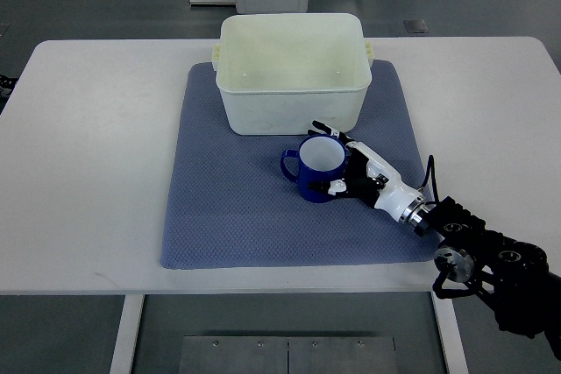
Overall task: Place cup in box with right hand
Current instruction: 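Close the right hand's fingers around the dark blue mug body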
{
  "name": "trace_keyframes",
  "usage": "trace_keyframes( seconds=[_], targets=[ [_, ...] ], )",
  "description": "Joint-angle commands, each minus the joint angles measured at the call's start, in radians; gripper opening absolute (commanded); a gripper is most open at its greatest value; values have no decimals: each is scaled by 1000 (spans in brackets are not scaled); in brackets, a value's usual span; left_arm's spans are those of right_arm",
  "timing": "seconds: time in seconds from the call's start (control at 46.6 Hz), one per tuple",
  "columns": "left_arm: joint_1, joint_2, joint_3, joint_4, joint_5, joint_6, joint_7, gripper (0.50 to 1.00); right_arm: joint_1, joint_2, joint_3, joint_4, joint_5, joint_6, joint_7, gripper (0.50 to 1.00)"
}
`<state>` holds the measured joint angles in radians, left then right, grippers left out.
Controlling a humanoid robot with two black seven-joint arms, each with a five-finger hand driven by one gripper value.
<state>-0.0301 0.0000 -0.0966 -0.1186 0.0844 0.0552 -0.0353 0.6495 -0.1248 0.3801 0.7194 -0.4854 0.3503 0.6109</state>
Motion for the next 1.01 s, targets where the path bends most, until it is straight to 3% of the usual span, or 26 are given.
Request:
trace_keyframes(
  seconds=[0.0,0.215,0.322,0.408,0.472,0.622,0.987],
  targets=[
    [1,0,0,1,0,0,0,1000,2,1,2,-2,2,-1,0,1000],
    [-1,0,0,1,0,0,0,1000,12,2,2,2,5,1,0,1000],
    [-1,0,0,1,0,0,0,1000,12,5,0,3,4,1,0,966],
    [1,0,2,1,0,0,0,1000,12,7,-1,3,2,-1,0,870],
    [1,0,0,1,0,0,0,1000,12,8,-1,3,1,-1,0,732],
    [-1,0,0,1,0,0,0,1000,18,8,-23,2,-1,-1,0,500],
    [-1,0,0,1,0,0,0,1000,44,5,-55,2,1,-76,0,500]
  ],
)
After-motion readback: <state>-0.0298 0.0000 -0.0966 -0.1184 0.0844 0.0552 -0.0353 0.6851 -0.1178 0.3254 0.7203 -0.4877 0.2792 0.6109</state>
